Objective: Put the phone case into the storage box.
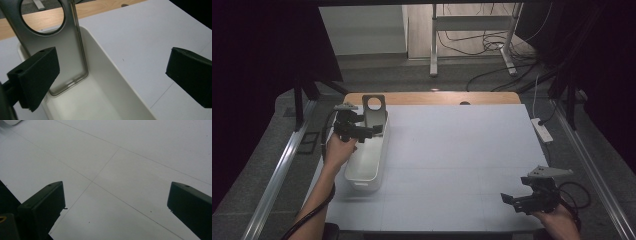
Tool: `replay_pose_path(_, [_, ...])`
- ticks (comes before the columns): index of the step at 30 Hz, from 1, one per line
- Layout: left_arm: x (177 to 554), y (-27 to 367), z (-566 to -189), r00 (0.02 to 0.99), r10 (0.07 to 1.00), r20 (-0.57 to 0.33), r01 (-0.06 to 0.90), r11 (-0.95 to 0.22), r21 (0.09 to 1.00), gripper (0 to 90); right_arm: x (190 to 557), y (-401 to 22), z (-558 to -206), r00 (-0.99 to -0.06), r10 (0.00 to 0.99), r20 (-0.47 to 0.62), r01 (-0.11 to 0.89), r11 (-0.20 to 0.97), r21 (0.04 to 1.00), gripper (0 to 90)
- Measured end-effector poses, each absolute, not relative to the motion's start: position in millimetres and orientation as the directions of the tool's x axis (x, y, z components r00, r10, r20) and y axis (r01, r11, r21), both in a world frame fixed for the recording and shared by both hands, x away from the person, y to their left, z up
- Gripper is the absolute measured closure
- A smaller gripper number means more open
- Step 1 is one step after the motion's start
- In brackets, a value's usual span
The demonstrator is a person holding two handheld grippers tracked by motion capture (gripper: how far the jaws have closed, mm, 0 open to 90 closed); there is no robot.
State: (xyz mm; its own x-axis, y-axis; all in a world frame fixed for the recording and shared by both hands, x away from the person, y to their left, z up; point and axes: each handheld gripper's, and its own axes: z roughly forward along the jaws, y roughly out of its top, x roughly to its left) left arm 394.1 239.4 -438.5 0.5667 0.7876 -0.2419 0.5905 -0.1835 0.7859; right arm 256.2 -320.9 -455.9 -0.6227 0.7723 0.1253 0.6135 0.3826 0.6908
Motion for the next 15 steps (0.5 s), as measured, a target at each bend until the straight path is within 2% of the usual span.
replay_pose_path(15, [382, 224, -434, 0.609, 0.754, -0.247, 0.583, -0.213, 0.784, 0.0, 255, -321, -455, -0.622, 0.772, 0.126, 0.611, 0.379, 0.695, 1.8])
